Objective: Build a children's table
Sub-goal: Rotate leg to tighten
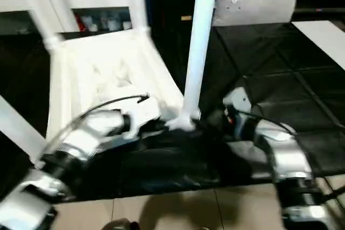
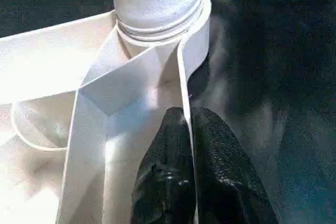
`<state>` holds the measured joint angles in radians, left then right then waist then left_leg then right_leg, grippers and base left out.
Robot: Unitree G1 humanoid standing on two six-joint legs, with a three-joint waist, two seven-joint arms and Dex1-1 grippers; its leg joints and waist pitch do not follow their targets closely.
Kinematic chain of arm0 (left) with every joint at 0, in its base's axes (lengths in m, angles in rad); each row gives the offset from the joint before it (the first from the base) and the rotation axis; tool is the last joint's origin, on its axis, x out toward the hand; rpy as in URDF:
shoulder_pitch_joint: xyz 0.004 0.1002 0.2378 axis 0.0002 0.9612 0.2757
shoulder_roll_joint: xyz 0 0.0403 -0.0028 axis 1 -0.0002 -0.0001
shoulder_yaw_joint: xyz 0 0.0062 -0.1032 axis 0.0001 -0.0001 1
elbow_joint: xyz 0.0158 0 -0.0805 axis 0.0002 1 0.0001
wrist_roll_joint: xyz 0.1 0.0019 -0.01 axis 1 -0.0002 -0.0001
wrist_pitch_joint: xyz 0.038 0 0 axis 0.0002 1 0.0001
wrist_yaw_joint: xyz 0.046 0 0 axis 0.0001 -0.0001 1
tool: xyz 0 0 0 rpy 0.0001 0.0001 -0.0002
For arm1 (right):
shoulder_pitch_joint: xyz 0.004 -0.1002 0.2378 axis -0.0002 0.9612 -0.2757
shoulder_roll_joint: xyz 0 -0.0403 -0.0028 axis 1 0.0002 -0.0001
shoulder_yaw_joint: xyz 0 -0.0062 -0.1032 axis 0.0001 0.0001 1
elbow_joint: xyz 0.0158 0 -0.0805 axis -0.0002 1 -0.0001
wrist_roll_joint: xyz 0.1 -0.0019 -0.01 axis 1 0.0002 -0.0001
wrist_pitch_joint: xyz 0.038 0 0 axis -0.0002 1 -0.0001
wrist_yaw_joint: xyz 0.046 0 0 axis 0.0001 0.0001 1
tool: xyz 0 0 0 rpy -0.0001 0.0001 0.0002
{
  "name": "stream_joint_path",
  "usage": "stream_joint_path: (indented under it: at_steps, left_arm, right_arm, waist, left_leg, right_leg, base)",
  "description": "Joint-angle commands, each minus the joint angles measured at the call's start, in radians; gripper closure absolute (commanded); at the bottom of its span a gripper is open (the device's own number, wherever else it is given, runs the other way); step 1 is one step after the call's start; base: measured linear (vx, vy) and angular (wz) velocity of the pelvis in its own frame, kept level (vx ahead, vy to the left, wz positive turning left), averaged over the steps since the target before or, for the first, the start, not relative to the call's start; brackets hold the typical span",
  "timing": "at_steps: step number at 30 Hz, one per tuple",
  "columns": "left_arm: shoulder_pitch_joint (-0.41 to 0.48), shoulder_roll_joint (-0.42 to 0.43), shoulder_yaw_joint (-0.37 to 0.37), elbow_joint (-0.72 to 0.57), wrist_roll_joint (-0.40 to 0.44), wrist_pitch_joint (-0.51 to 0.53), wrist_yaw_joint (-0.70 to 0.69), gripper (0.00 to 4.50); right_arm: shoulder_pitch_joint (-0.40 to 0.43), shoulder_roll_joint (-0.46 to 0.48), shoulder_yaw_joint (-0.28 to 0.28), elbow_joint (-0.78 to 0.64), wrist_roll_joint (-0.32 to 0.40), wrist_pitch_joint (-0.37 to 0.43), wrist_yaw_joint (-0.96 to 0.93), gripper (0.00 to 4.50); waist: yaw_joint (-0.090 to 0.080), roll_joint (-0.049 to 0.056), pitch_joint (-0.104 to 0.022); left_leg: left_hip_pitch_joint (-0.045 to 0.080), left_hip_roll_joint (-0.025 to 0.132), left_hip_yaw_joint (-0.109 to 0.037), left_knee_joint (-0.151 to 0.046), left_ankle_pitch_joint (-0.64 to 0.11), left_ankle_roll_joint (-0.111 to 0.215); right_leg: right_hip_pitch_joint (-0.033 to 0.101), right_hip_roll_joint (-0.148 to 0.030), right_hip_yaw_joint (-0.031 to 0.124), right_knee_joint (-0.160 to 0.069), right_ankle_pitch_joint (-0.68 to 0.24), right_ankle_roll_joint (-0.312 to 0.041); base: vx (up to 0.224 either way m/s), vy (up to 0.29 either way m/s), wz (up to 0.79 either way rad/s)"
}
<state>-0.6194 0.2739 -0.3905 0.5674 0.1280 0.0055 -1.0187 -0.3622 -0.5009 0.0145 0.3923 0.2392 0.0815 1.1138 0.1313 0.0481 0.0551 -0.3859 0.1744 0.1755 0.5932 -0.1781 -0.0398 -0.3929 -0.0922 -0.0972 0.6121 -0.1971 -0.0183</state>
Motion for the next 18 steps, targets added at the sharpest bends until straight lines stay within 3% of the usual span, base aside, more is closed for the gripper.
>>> stream_joint_path:
  at_steps: [1, 5, 6, 7, 12, 18]
  left_arm:
    - [-0.002, 0.020, -0.062, 0.024, 0.032, -0.047, -0.077, 4.50]
    - [0.002, 0.053, -0.089, 0.006, 0.012, -0.099, -0.194, 4.50]
    - [0.008, 0.062, -0.101, -0.012, 0.001, -0.102, -0.234, 4.50]
    - [0.010, 0.067, -0.107, -0.020, -0.003, -0.104, -0.251, 4.50]
    - [0.017, 0.078, -0.126, -0.039, -0.009, -0.116, -0.299, 4.50]
    - [0.017, 0.079, -0.134, -0.043, -0.011, -0.126, -0.337, 4.50]
  right_arm:
    - [-0.014, -0.019, 0.027, -0.026, 0.006, -0.027, 0.062, 0.20]
    - [-0.025, -0.039, 0.053, -0.035, 0.031, 0.013, 0.154, 0.45]
    - [-0.034, -0.039, 0.062, -0.024, 0.025, -0.007, 0.167, 0.45]
    - [-0.038, -0.038, 0.066, -0.019, 0.022, -0.016, 0.172, 0.56]
    - [-0.042, -0.032, 0.077, -0.014, 0.028, -0.020, 0.202, 0.96]
    - [-0.032, -0.019, 0.100, -0.039, 0.052, 0.011, 0.252, 1.62]
  waist:
    - [0.004, -0.016, -0.072]
    - [0.018, -0.017, -0.075]
    - [0.021, -0.016, -0.075]
    - [0.022, -0.022, -0.076]
    - [0.032, -0.020, -0.073]
    - [0.033, -0.024, -0.071]
  left_leg:
    - [0.014, 0.065, -0.020, -0.061, -0.167, 0.109]
    - [0.014, 0.065, -0.020, -0.059, -0.147, 0.113]
    - [0.015, 0.067, -0.020, -0.059, -0.139, 0.116]
    - [0.016, 0.068, -0.020, -0.060, -0.134, 0.114]
    - [0.020, 0.071, -0.017, -0.061, -0.155, 0.107]
    - [0.015, 0.067, -0.019, -0.062, -0.153, 0.101]
  right_leg:
    - [0.050, -0.078, 0.054, -0.074, -0.146, -0.220]
    - [0.051, -0.077, 0.054, -0.068, -0.121, -0.228]
    - [0.050, -0.078, 0.054, -0.066, -0.113, -0.230]
    - [0.048, -0.079, 0.054, -0.062, -0.109, -0.236]
    - [0.043, -0.079, 0.057, -0.065, -0.131, -0.236]
    - [0.046, -0.080, 0.057, -0.067, -0.153, -0.220]
  base:
    - [0.000, 0.000, 0.00]
    - [0.000, 0.000, 0.00]
    - [0.000, 0.000, 0.00]
    - [0.000, 0.000, 0.00]
    - [0.000, 0.000, 0.00]
    - [0.000, 0.000, 0.00]
